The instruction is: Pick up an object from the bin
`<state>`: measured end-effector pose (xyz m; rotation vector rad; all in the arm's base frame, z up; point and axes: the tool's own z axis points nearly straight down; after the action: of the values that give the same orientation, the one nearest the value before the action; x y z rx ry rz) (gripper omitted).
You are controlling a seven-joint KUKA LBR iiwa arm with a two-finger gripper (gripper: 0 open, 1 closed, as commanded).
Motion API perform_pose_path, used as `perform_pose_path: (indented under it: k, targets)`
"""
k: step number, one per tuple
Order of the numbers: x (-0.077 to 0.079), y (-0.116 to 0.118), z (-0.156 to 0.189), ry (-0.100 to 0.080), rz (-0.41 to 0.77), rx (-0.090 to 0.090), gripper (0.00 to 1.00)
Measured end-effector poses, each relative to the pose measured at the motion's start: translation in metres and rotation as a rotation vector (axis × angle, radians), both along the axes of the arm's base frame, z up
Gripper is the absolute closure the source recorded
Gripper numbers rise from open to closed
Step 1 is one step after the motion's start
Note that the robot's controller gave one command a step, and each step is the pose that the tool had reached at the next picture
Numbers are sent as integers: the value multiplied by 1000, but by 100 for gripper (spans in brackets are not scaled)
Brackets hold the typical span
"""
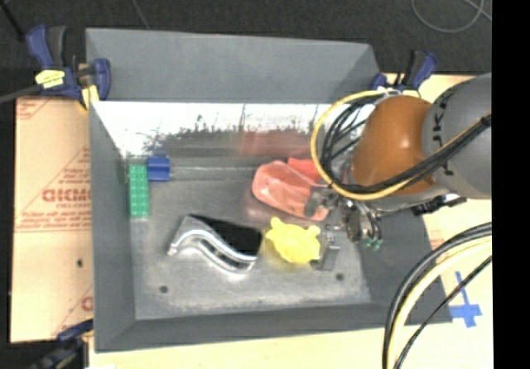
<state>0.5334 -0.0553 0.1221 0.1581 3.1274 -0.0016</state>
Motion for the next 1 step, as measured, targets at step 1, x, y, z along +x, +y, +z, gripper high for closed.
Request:
perform_pose_path:
  k: [1]
  targets:
    - [-3,-8,-38,5,-133,2,0]
